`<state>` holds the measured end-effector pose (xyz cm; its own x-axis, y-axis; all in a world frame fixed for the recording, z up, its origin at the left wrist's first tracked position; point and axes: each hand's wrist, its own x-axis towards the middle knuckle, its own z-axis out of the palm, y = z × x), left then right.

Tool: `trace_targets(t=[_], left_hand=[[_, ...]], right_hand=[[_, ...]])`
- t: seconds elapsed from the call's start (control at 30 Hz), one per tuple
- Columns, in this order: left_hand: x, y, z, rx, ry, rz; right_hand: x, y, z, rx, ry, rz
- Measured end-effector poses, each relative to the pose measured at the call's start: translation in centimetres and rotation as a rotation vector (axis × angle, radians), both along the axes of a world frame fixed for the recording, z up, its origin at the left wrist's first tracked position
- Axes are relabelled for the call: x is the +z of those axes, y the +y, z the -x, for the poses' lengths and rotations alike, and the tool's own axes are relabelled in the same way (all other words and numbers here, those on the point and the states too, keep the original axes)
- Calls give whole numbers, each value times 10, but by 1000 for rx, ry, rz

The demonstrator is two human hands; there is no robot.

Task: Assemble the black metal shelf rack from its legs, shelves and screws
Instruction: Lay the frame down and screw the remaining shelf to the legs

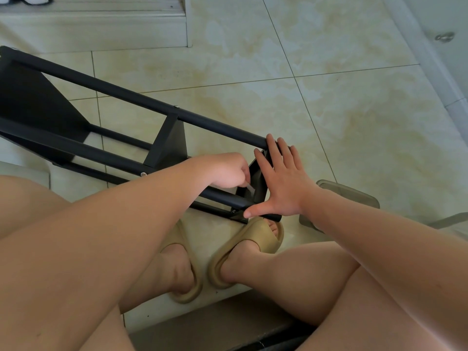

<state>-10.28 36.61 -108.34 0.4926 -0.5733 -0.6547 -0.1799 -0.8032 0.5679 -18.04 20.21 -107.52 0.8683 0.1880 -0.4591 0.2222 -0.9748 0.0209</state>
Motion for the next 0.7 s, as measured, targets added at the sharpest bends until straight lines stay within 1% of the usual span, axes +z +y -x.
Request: trace_targets(t=[0.07,0.13,0.2,0.27,0.47,0.6,0.7], left_hand=[[1,-4,2,147,133,42],[1,-7,6,352,333,114],[1,-8,9,461,476,159],[1,-8,10,488,490,174],[-3,-10,8,559,399,247],[-3,-10,9,593,433,269],[-4,-7,8,564,459,270]], right_hand=[[0,0,0,1,0,2],[0,0,-1,1,2,0],[-1,0,0,0,-1,0],[-1,0,0,-1,-1,1],[0,0,0,3,-2,3],[0,1,-1,2,3,9],[0,1,0,-2,5,4]])
